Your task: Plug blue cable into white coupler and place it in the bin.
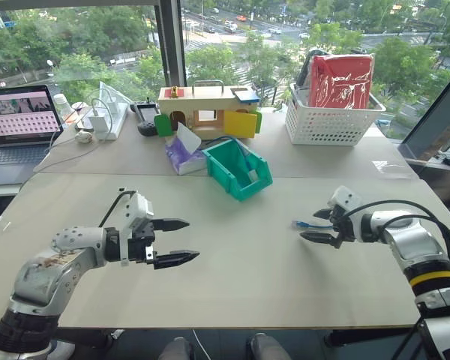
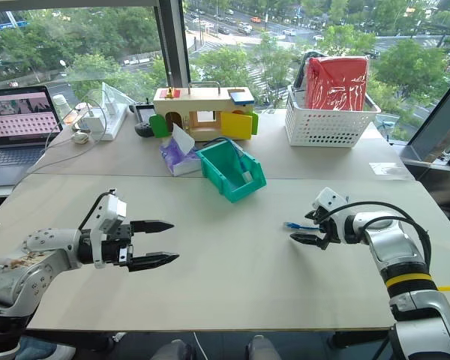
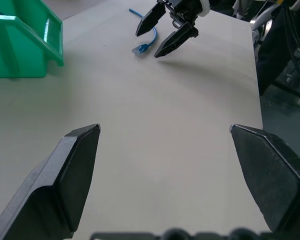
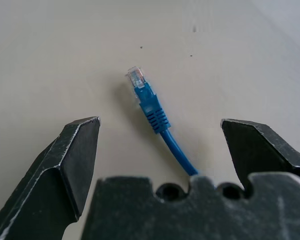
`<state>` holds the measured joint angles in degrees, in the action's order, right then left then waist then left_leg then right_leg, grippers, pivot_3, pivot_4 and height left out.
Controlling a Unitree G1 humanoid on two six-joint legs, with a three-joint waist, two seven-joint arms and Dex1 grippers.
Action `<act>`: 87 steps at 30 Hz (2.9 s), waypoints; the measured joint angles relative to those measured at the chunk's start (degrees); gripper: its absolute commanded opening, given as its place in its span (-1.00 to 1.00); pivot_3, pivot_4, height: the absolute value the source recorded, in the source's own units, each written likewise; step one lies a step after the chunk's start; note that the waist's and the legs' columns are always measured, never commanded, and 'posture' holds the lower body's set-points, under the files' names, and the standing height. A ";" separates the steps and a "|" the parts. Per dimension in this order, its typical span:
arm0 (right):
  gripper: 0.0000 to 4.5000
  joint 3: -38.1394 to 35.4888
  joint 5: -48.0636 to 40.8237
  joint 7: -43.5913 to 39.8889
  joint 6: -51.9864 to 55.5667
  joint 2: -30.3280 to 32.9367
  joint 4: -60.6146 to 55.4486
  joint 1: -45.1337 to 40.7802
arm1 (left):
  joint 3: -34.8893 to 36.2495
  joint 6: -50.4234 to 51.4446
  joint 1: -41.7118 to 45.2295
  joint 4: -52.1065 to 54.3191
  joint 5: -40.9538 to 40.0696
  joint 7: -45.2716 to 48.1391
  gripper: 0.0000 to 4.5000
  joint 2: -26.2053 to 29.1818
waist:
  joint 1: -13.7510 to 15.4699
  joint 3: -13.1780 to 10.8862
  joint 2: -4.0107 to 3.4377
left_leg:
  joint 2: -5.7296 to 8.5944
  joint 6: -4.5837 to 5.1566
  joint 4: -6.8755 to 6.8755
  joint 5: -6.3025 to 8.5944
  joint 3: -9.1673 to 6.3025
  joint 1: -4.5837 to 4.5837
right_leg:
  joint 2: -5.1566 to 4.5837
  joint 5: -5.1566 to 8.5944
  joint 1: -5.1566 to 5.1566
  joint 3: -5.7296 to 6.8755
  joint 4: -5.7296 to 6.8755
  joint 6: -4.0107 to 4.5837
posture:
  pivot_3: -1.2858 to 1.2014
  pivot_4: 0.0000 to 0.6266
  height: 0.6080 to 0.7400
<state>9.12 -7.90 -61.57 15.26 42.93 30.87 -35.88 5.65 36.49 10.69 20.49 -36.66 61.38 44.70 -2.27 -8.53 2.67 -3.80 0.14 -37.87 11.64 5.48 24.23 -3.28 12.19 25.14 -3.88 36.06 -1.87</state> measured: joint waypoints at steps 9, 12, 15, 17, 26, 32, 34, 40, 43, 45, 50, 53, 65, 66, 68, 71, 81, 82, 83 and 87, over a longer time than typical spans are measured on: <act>-0.40 1.75 3.95 -6.03 -5.47 -1.85 6.47 -4.14 | 0.23 -1.96 -1.79 0.20 0.88 -0.66 1.00 0.51 | -0.11 0.00 0.00 | -0.01 0.00 0.00 0.00 0.00 -0.06 | 0.00 0.00 -0.05 0.00 0.02 0.00 | 0.03 -0.52 0.95; -0.87 2.77 4.49 -9.00 -6.83 -2.65 4.08 -3.89 | 0.28 -3.75 -1.80 0.13 1.80 -0.57 1.00 0.94 | -0.28 0.01 0.00 | -0.05 0.00 0.00 0.00 0.01 -0.07 | 0.03 0.00 -0.05 0.00 0.03 0.01 | 0.03 -0.52 0.95; -0.99 4.52 4.09 -11.99 -5.36 -6.59 -0.91 -3.53 | -0.26 -5.65 -1.81 -0.20 3.86 0.20 1.00 1.92 | -0.66 0.00 -0.02 | -0.11 0.00 0.00 0.00 0.00 -0.09 | 0.11 -0.02 0.00 -0.01 0.11 0.04 | 0.03 -0.52 0.95; -0.99 6.63 4.11 -13.33 -3.78 -9.47 -4.53 -3.54 | -0.91 -7.49 -1.81 -0.62 5.32 0.81 1.00 2.01 | -0.50 -0.01 -0.04 | -0.10 -0.01 0.00 0.00 0.00 -0.09 | 0.10 -0.01 0.01 -0.01 0.16 0.05 | 0.03 -0.52 0.95; -0.99 15.94 8.08 -13.43 -2.98 -19.21 -9.40 -7.71 | -4.63 -11.78 -1.16 -3.48 9.63 2.06 1.00 1.83 | 0.58 -0.03 -0.06 | -0.06 -0.03 -0.01 -0.01 0.09 -0.03 | 0.01 -0.01 0.06 0.03 0.14 0.05 | 0.03 -0.52 0.95; -0.35 17.25 9.83 -12.11 -4.12 -22.47 -8.22 -9.19 | -8.85 -15.15 1.15 -5.69 13.28 2.39 1.00 -0.04 | 0.76 -0.03 -0.07 | -0.08 -0.03 -0.01 -0.01 0.10 -0.03 | 0.05 -0.01 0.09 0.03 0.17 0.07 | 0.03 -0.52 0.95; -0.02 16.92 9.29 -12.07 -2.30 -22.22 -9.64 -9.04 | -10.46 -16.69 1.97 -7.67 15.02 2.58 1.00 -0.88 | 0.99 -0.03 -0.07 | -0.08 -0.03 -0.01 -0.01 0.10 -0.02 | 0.04 -0.02 0.09 0.03 0.17 0.07 | 0.03 -0.52 0.95; 0.86 9.15 3.48 -9.76 8.36 -18.00 -24.44 -6.14 | -15.40 -22.08 7.86 -16.19 19.73 3.54 1.00 -5.68 | 2.24 -0.03 -0.07 | -0.06 -0.04 -0.03 -0.02 0.11 0.06 | 0.00 -0.02 0.10 0.09 0.15 0.06 | 0.03 -0.52 0.95; 0.99 4.25 -0.53 -7.25 15.71 -15.65 -32.48 -3.50 | -16.63 -24.08 11.64 -21.16 20.92 4.21 1.00 -8.57 | 2.38 -0.03 -0.08 | -0.06 -0.04 -0.04 -0.02 0.10 0.06 | 0.00 -0.02 0.10 0.09 0.13 0.07 | 0.03 -0.52 0.95; 0.99 1.72 -2.96 -5.87 20.41 -14.13 -37.14 -1.55 | -16.77 -25.30 13.79 -24.78 21.02 4.15 1.00 -11.14 | 2.65 -0.02 -0.09 | -0.07 -0.04 -0.04 -0.02 0.09 0.07 | 0.01 -0.02 0.10 0.10 0.15 0.07 | 0.03 -0.52 0.95; 0.99 -4.02 -8.02 -0.55 30.40 -10.28 -48.74 2.87 | -20.88 -30.00 18.03 -34.71 25.16 6.33 1.00 -15.56 | 2.37 -0.02 -0.09 | -0.06 -0.04 -0.04 -0.02 0.09 0.08 | 0.01 -0.02 0.10 0.10 0.12 0.07 | 0.03 -0.52 0.95; 1.00 -5.57 -9.46 2.51 33.69 -9.30 -52.61 4.80 | -23.16 -32.79 19.97 -39.38 27.64 8.00 0.88 -16.61 | 2.10 -0.02 -0.09 | -0.06 -0.03 -0.04 -0.02 0.05 0.08 | 0.02 -0.02 0.09 0.10 0.13 0.07 | 0.03 -0.52 0.95; 1.00 -8.70 -15.84 10.25 41.25 -5.35 -60.08 7.70 | -24.58 -38.90 23.19 -45.30 30.09 12.72 -0.88 -17.20 | 1.59 -0.01 -0.06 | -0.04 -0.03 -0.05 -0.02 -0.04 0.04 | 0.02 -0.02 0.01 0.10 0.13 0.06 | 0.03 -0.52 0.95; 1.00 -9.32 -16.70 10.84 42.66 -5.11 -60.70 8.19 | -24.54 -38.86 23.23 -45.30 30.09 12.94 -0.96 -16.95 | 1.58 0.00 -0.06 | -0.04 -0.03 -0.05 -0.02 -0.04 0.04 | 0.01 -0.01 0.01 0.10 0.13 0.06 | 0.03 -0.52 0.95; 1.00 -13.02 -20.12 12.39 48.10 -5.20 -62.94 10.53 | -24.44 -38.40 23.25 -45.16 30.05 12.92 -0.95 -16.94 | 1.55 0.00 -0.05 | -0.04 -0.02 -0.05 -0.02 -0.07 0.04 | 0.02 -0.01 0.00 0.10 0.13 0.06 | 0.03 -0.52 0.95; 1.00 -21.75 -27.51 15.07 59.56 -9.95 -67.41 16.24 | -23.55 -34.51 22.99 -43.57 29.54 11.04 -0.95 -18.07 | 1.59 0.01 -0.03 | -0.04 -0.02 -0.05 -0.02 -0.18 0.09 | 0.03 -0.01 -0.02 0.15 0.12 0.05 | 0.03 -0.52 0.95; 1.00 -43.03 -43.23 40.23 76.89 -48.13 -76.65 27.50 | -20.31 -18.42 19.85 -26.04 21.12 5.32 -0.95 -23.42 | 0.96 0.08 -0.21 | -0.01 -0.02 -0.14 -0.03 -0.50 0.10 | 0.10 -0.02 -0.03 0.16 0.19 0.02 | 0.03 -0.52 0.95; 1.00 -43.92 -44.09 42.58 76.89 -48.27 -77.01 27.54 | -20.34 -17.66 19.53 -25.03 20.78 4.86 -0.95 -23.71 | 0.93 0.08 -0.23 | 0.04 -0.03 -0.14 -0.03 -0.55 0.11 | 0.05 -0.02 -0.10 0.21 0.19 0.02 | 0.03 -0.52 0.95; 1.00 -45.72 -44.74 46.23 76.89 -48.61 -77.37 27.75 | -20.35 -16.88 18.63 -23.31 20.71 4.28 -0.95 -23.77 | 0.95 0.09 -0.20 | 0.06 -0.03 -0.14 -0.03 -0.54 0.09 | 0.04 -0.02 -0.12 0.21 0.14 0.02 | 0.03 -0.52 0.95; 1.00 -50.77 -46.94 56.53 76.89 -49.21 -77.26 27.92 | -20.50 -14.36 16.60 -19.87 20.54 2.55 -0.95 -23.84 | 1.05 0.09 -0.21 | 0.08 -0.03 -0.14 -0.03 -0.54 0.11 | 0.03 -0.01 -0.10 0.21 0.13 0.01 | 0.03 -0.52 0.95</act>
<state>-41.65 -54.83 -5.04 92.15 -6.28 -46.38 -7.95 -14.86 22.14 27.29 0.62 -16.13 63.94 20.86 -1.23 -8.44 2.46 -3.72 0.11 -38.01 11.61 4.94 24.34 -3.25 12.17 25.04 -3.67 36.18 -1.85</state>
